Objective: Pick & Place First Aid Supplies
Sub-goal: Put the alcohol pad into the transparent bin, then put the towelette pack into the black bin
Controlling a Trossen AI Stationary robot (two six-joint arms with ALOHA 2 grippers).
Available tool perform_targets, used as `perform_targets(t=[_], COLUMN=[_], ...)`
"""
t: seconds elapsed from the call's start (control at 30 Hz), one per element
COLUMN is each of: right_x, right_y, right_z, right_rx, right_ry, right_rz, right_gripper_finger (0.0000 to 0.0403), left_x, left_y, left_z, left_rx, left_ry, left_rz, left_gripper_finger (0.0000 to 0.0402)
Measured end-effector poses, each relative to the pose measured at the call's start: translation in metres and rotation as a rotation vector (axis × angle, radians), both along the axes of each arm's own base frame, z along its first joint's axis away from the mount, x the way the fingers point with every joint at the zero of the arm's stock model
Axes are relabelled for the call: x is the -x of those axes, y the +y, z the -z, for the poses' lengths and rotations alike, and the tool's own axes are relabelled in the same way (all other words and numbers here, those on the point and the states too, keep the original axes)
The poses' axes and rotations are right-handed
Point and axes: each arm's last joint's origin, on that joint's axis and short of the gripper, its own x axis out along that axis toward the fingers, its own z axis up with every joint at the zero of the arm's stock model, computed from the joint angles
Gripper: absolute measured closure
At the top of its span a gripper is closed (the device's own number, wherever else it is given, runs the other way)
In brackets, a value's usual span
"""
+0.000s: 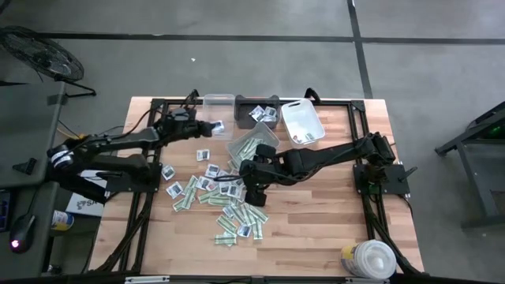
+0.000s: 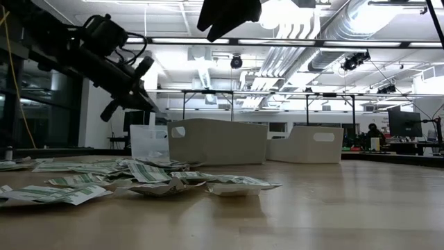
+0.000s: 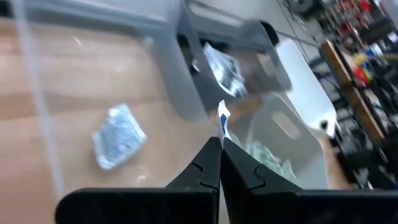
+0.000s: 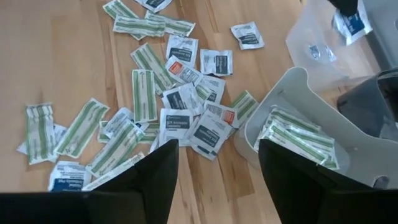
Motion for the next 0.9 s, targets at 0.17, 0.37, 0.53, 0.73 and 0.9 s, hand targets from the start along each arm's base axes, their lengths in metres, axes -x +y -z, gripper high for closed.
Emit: perform_targets(t=[0.17,0.37,0.53,0.73,0.9], right_x=[0.001,0.0,-0.001,-0.001,-0.001], right_y=[0.0,-0.004,-0.009,-0.012,-0.012], right_z=[0.001,0.001,0.001,0.001,0.001], right_rx=[0.011,0.018,0.02,0.009,0.019], right_ry=[0.014,0.019,0.023,0.028,0.031], right_rz=[-0.011,-0.021,-0.023,-0.035,-0.046], right_gripper_finger=[0.0188,0.0189,0.0189,0.019,0.0191], left_x=[0.008,0.015,0.015,0.015,0.015], left_y=[0.009,0.012,0.012,0.012,0.012], left_z=[0.003,0.008,0.009,0.009,0.008], left_rx=[0.01,0.041,0.045,0.022,-0.026], left_ry=[0.036,0.088,0.099,0.122,0.142], left_rz=[-0.082,-0.124,-0.125,-0.114,-0.082], left_gripper_finger=[0.0401,0.0399,0.0377,0.0324,0.0278])
